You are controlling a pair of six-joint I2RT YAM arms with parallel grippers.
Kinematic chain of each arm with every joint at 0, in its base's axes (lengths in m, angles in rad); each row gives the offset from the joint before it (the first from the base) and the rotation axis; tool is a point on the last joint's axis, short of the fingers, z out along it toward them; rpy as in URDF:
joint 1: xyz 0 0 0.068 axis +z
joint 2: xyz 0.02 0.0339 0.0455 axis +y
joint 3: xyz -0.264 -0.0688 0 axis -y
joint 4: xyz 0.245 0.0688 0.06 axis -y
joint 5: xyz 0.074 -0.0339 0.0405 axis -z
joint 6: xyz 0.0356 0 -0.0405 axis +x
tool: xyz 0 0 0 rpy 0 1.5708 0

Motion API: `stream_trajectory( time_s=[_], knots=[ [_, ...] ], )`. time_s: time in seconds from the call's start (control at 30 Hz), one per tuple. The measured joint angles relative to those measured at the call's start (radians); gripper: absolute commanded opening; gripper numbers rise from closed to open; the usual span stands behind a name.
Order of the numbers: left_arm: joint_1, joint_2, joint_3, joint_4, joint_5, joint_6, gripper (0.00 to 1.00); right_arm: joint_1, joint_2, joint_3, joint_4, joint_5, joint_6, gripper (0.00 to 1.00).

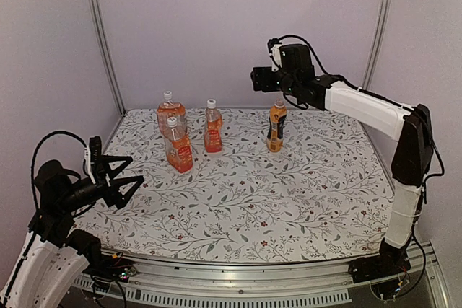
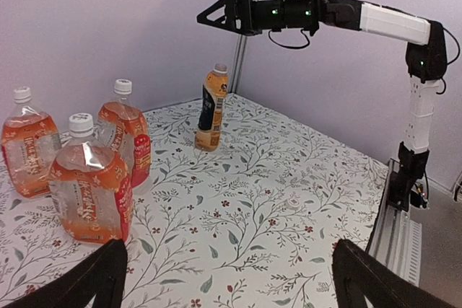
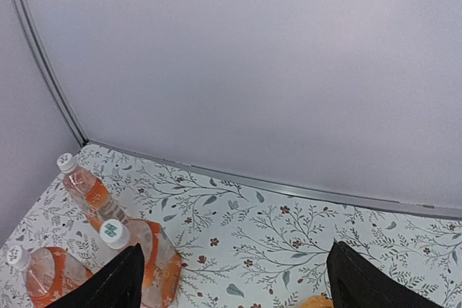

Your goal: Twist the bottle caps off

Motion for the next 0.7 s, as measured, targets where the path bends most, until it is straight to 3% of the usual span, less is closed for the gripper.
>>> stream_trajectory(
  time_s=[0.13, 0.33, 0.7],
  knots=[
    [0.000, -0.002, 0.000, 0.000, -0.003, 0.000, 1.00, 0.087, 0.027, 0.139, -0.015, 0.001, 0.013, 0.89],
    [0.003, -0.007, -0.001, -0.001, -0.005, 0.000, 1.00, 0.182, 0.224, 0.329, -0.023, -0.017, 0.043, 0.89],
    [0.007, -0.014, -0.001, 0.000, -0.004, 0.000, 1.00, 0.199, 0.506, 0.409, -0.120, -0.020, 0.129, 0.89]
  ],
)
